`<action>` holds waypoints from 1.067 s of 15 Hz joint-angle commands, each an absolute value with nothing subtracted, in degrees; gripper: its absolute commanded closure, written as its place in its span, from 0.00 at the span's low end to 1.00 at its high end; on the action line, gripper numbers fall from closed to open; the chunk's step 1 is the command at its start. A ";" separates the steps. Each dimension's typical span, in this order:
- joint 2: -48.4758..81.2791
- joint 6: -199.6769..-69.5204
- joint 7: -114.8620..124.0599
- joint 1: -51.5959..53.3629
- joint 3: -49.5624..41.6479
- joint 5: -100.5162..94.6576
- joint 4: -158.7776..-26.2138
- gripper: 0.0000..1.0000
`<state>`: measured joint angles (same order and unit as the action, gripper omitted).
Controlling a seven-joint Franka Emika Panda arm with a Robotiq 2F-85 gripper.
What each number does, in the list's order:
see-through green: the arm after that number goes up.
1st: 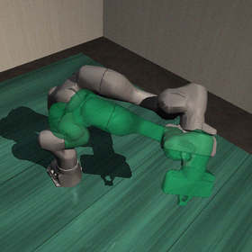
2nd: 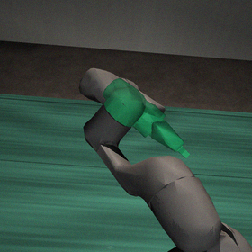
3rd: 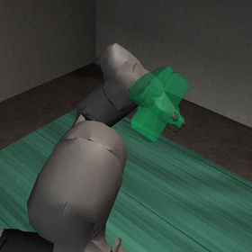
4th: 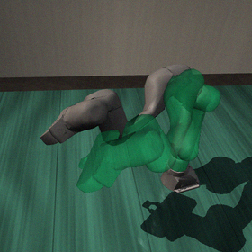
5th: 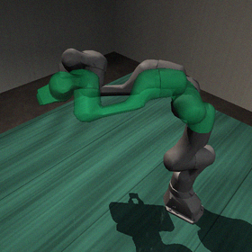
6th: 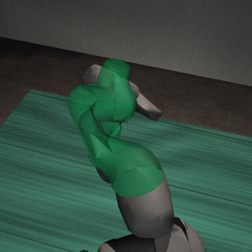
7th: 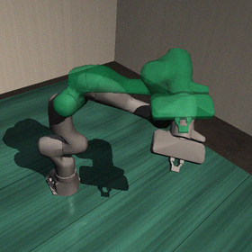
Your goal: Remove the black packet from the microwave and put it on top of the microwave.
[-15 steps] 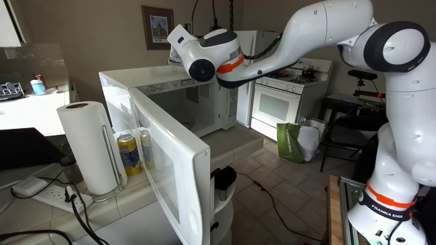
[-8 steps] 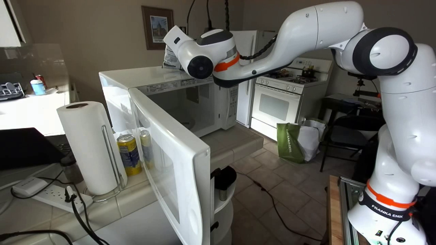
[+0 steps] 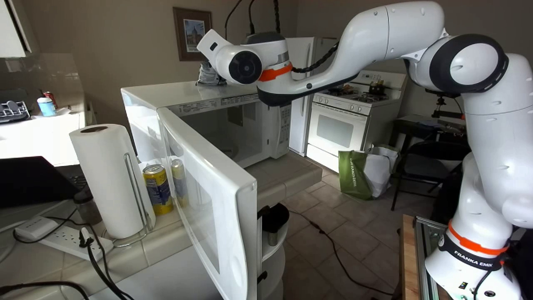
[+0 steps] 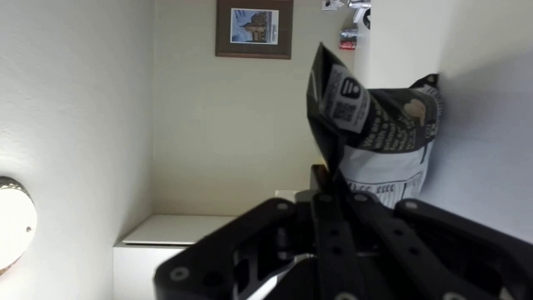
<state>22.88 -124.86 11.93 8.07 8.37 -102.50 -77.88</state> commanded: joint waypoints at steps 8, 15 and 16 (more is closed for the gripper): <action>22.49 -124.71 -1.16 9.14 8.19 -85.40 -76.14 0.60; 19.72 -120.76 -17.06 8.59 9.97 -58.81 -74.46 0.06; 19.29 -119.35 -18.23 8.98 9.73 -56.41 -74.02 0.01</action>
<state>20.82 -122.90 -12.96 8.67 9.33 -64.35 -74.57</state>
